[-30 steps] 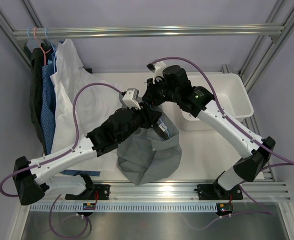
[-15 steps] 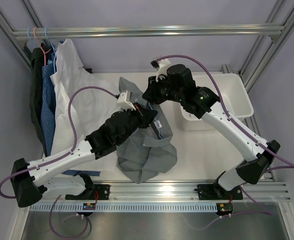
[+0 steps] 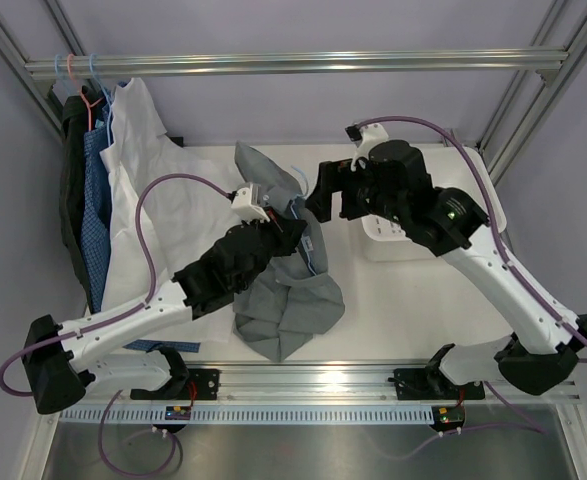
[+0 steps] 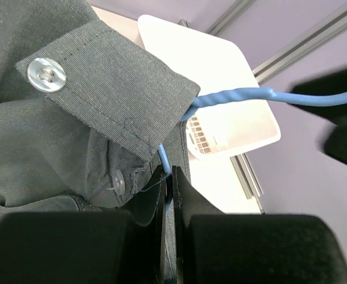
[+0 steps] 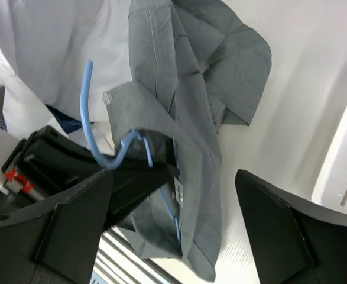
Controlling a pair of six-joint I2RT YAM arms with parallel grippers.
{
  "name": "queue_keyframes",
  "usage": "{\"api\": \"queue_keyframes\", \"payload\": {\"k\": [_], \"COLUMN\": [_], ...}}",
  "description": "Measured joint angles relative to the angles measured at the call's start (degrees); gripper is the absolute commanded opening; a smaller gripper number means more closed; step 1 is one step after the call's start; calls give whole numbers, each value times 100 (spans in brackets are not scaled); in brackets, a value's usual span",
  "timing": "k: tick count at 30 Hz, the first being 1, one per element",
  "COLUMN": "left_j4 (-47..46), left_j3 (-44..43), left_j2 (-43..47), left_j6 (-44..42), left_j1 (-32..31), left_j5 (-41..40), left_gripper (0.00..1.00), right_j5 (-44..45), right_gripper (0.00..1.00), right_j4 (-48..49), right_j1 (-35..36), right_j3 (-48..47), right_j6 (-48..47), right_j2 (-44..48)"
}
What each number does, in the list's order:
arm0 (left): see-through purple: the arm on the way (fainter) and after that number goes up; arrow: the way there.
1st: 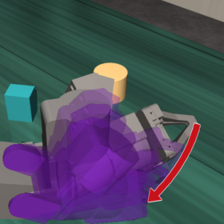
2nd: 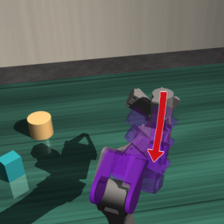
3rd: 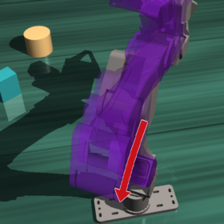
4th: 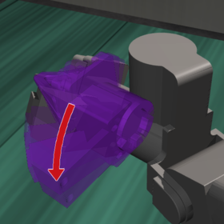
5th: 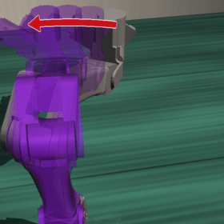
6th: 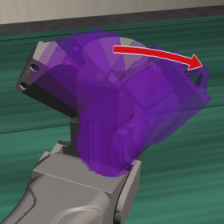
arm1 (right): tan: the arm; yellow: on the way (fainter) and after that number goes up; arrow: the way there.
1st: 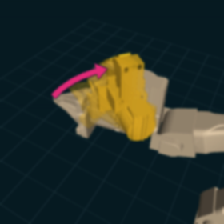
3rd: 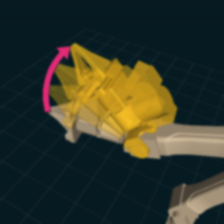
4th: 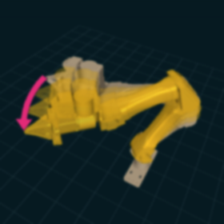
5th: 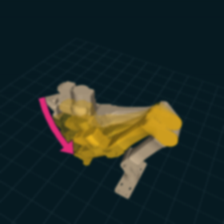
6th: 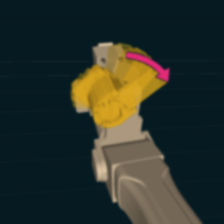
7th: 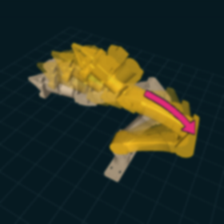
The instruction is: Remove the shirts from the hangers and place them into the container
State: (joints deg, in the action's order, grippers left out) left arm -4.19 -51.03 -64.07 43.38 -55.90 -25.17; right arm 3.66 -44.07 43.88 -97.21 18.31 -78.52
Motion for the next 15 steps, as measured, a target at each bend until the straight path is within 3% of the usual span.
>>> {"api": "queue_keyframes", "payload": {"k": [3, 5, 7, 15], "left_j4": [-39, -57, -68, -201], "left_j3": [-4, -11, -39, -144], "left_j2": [-55, -98, -153, -210], "left_j6": [-9, -28, -50, -173], "left_j1": [0, 0, 0, 0], "left_j5": [-133, -212, -280, -382], "left_gripper": [0, 0, 0, 0], "right_j5": [127, 144, 76, -544], "right_gripper": [86, 72, 68, 66], "right_j4": [-140, -227, -275, -227], "right_j1": [0, 0, 0, 9], "right_j3": [330, 658, 1021, 2535], "right_j6": [232, 400, 612, 1314], "right_j2": [474, 787, 1023, 1069]}}
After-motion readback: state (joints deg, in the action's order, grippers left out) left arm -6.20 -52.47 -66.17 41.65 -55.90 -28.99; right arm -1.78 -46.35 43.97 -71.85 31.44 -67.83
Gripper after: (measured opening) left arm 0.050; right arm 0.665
